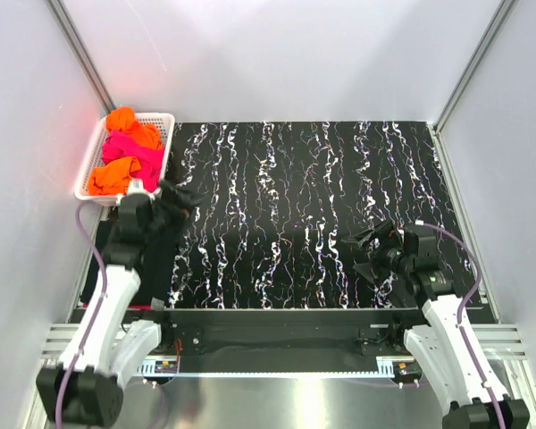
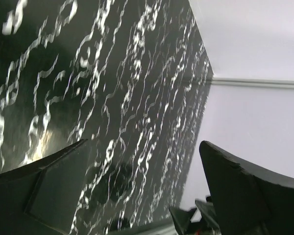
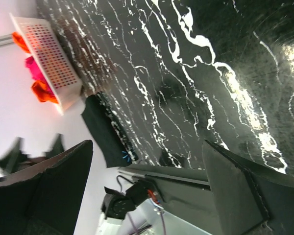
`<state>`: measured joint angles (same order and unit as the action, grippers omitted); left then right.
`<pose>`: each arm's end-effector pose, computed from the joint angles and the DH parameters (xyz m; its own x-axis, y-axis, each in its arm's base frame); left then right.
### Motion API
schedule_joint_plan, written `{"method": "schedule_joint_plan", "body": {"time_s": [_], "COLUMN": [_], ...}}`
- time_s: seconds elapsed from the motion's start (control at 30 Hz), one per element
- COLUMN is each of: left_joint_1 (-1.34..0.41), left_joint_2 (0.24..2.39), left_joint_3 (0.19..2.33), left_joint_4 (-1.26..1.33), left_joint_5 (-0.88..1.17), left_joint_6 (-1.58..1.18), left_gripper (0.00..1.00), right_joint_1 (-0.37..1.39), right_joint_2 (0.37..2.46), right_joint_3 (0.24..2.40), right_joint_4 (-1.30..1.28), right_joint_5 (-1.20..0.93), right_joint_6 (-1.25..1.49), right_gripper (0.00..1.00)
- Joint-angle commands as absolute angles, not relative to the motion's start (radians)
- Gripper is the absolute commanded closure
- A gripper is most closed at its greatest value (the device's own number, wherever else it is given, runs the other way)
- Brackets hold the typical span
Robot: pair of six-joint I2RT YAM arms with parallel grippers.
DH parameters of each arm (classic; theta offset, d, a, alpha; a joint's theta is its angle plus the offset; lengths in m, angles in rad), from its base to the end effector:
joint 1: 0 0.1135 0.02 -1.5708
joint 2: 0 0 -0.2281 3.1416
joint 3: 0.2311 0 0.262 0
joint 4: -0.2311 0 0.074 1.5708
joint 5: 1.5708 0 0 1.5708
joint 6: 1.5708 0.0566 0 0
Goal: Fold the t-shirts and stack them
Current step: Grab the tshirt from the pile
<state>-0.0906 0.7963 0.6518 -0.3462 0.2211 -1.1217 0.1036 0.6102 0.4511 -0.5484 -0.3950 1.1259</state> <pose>0.2334 -0.0337 0.2383 -0.4568 -0.8410 -0.2898 -0.3008 0.4527 -0.8394 0.1871 0.0413 0.1810 -0.6269 0.7725 -0.1013 0.4173 0.4427 0.7936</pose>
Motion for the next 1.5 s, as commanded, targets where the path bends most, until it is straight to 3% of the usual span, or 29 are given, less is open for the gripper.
{"method": "schedule_joint_plan", "body": {"time_s": [0.0, 0.17, 0.37, 0.5, 0.67, 0.9, 0.93, 0.97, 1.17, 1.3, 1.47], "left_joint_1": [-0.046, 0.064, 0.064, 0.067, 0.112, 0.198, 0.209, 0.212, 0.252, 0.265, 0.275], "left_joint_2": [0.954, 1.19, 1.466, 1.697, 1.854, 2.094, 2.142, 2.163, 2.143, 2.106, 2.178], "left_joint_3": [0.82, 0.908, 1.316, 1.609, 1.846, 2.112, 2.138, 2.176, 2.094, 2.022, 2.077], "left_joint_4": [-0.35, -0.189, -0.423, -0.566, -0.638, -0.627, -0.626, -0.627, -0.629, -0.629, -0.63], "left_joint_5": [0.245, 0.31, 0.077, -0.081, -0.181, -0.091, -0.083, -0.074, -0.227, -0.336, -0.324], "left_joint_6": [-1.0, -1.029, -0.809, -0.681, -0.621, -0.612, -0.609, -0.606, -0.632, -0.623, -0.591], "left_gripper": [0.01, 0.01, 0.04, 0.19, 0.2, 0.21, 0.23, 0.31, 0.32, 0.25, 0.25], "right_joint_1": [0.1, 0.1, 0.1, 0.1, 0.1, 0.1, 0.098, 0.1, 0.1, 0.1, 0.092], "right_joint_2": [0.655, 0.68, 0.736, 0.83, 0.94, 1.041, 1.048, 1.061, 1.126, 1.19, 1.259], "right_joint_3": [0.549, 0.565, 0.615, 0.689, 0.744, 0.824, 0.827, 0.833, 0.827, 0.842, 0.877], "right_joint_4": [-0.633, -0.647, -0.638, -0.646, -0.653, -0.657, -0.657, -0.655, -0.634, -0.624, -0.623], "right_joint_5": [-0.339, -0.344, -0.339, -0.308, -0.305, -0.282, -0.275, -0.273, -0.256, -0.249, -0.252], "right_joint_6": [1.017, 1.087, 1.014, 0.973, 0.925, 0.874, 0.874, 0.876, 0.891, 0.881, 0.83], "right_gripper": [0.0, 0.0, 0.0, 0.0, 0.0, 0.0, 0.0, 0.0, 0.0, 0.0, 0.0]}}
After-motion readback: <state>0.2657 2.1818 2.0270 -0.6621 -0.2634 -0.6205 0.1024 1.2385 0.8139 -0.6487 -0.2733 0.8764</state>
